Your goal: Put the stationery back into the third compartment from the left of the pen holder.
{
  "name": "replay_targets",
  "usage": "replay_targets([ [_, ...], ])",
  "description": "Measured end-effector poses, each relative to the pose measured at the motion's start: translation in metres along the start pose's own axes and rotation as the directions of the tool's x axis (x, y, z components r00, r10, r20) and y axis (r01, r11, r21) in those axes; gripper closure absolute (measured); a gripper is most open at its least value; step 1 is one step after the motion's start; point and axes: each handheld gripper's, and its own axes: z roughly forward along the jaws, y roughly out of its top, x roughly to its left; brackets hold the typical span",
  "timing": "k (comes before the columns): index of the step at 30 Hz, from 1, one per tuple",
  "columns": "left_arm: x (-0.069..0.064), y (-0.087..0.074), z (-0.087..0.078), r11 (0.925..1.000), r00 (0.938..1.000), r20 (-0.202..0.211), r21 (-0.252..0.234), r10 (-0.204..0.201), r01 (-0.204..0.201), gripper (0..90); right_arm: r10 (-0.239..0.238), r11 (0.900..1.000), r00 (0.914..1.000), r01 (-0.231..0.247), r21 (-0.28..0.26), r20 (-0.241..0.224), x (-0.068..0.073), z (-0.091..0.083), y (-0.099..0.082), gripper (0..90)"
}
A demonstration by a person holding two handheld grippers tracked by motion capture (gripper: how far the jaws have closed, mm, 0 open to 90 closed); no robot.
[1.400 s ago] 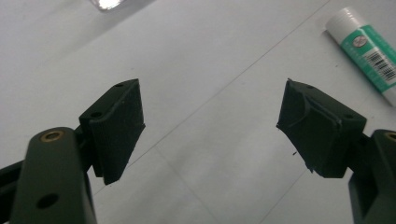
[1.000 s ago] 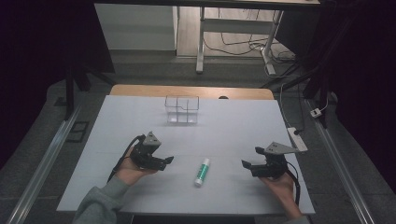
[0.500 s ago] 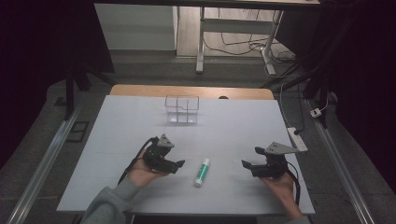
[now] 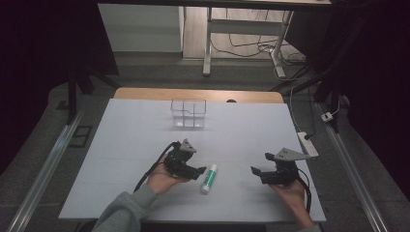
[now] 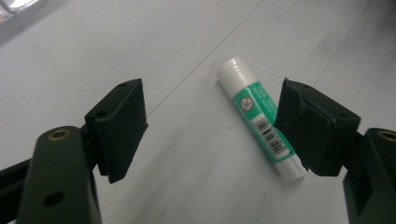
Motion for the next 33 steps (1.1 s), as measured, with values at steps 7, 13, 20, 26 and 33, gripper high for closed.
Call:
replay_targets([
  [7, -0.008, 0.014, 0.017, 0.9994, 0.9995, 0.028, 0.029, 0.017, -0.017, 25.0, -0.004, 1.0000, 1.0000, 0.004, 0.003, 0.000, 0.000, 0.002, 0.000, 17.5],
  [13, -0.013, 0.017, 0.024, 0.9985, 0.9988, 0.038, 0.044, 0.030, -0.032, 25.0, -0.005, 1.0000, 1.0000, 0.005, 0.003, -0.003, 0.000, 0.002, 0.000, 17.6],
  [20, -0.016, 0.016, 0.026, 0.9970, 0.9983, 0.038, 0.063, 0.044, -0.047, 24.6, -0.012, 0.9998, 0.9999, 0.012, 0.017, 0.002, 0.001, 0.002, 0.000, 17.6],
  [26, -0.020, 0.014, 0.025, 0.9961, 0.9974, 0.061, 0.078, 0.038, -0.042, 26.1, -0.014, 0.9996, 0.9999, 0.014, 0.023, 0.005, 0.001, 0.003, 0.000, 17.6],
  [33, -0.037, -0.002, 0.031, 0.9865, 0.9964, 0.061, 0.149, 0.060, -0.068, 27.9, -0.018, 0.9996, 0.9998, 0.018, 0.023, 0.009, 0.001, 0.003, -0.001, 17.6],
])
